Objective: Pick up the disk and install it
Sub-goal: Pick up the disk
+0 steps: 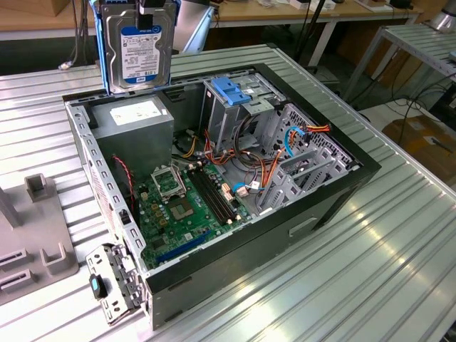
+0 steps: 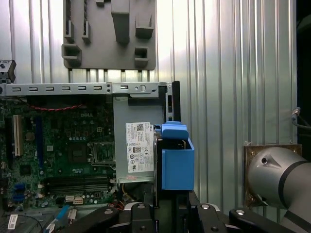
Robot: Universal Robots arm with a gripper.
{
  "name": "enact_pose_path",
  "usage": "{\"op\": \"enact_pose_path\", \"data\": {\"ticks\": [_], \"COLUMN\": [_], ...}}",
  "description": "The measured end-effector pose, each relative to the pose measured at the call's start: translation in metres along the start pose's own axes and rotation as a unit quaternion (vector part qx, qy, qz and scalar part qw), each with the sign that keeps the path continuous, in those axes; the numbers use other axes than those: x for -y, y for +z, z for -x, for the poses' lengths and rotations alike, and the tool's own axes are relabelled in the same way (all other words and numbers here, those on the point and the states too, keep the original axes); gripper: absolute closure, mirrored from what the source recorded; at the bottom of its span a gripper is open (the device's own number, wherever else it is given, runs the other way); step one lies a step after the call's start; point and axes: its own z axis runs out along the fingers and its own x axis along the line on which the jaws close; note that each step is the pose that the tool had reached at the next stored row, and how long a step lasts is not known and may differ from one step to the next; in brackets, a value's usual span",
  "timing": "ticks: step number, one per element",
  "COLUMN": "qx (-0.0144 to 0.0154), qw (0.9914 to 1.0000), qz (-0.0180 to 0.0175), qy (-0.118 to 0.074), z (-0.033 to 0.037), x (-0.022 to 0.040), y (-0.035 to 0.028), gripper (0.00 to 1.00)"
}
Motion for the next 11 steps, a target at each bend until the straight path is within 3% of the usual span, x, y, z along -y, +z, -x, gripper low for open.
{"op": "enact_pose_path", "data": {"ticks": [6,11], "qx": [0.0,0.0], "qw": [1.0,1.0], "qz": [0.0,0.0], "qy": [0.0,0.0], "z": [0.0,0.0003], "x": [0.0011,0.0077], "y": [0.0,0.0001], "gripper": [0.65,0.65]}}
